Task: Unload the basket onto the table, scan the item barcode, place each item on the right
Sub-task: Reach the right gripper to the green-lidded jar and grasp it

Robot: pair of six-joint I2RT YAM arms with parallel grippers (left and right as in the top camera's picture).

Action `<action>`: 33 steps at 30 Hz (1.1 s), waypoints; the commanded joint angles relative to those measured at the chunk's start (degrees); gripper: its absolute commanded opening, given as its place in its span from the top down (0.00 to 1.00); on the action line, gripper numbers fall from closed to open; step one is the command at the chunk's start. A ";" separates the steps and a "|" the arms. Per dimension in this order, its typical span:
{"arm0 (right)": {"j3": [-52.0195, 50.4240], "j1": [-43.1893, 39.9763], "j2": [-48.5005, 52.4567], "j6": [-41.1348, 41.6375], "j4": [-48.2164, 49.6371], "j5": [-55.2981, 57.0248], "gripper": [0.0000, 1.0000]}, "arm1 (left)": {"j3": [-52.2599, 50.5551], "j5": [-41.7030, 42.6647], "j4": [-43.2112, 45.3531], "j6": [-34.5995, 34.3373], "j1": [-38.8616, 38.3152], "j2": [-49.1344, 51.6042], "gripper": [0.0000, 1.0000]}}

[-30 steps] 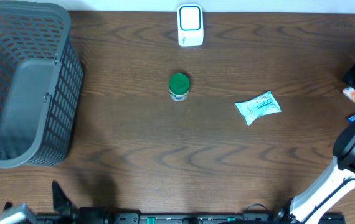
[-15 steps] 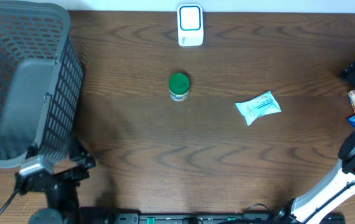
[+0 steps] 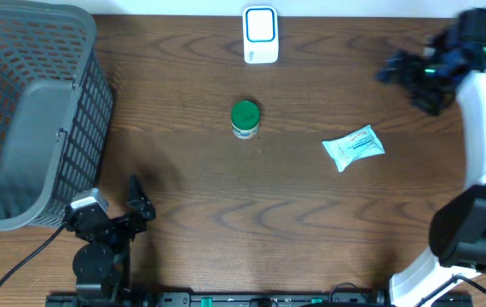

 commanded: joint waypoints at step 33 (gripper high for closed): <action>0.24 35.36 10.32 54.55 5.66 3.69 0.01 | -4.66 12.87 -10.01 13.40 0.28 0.07 0.02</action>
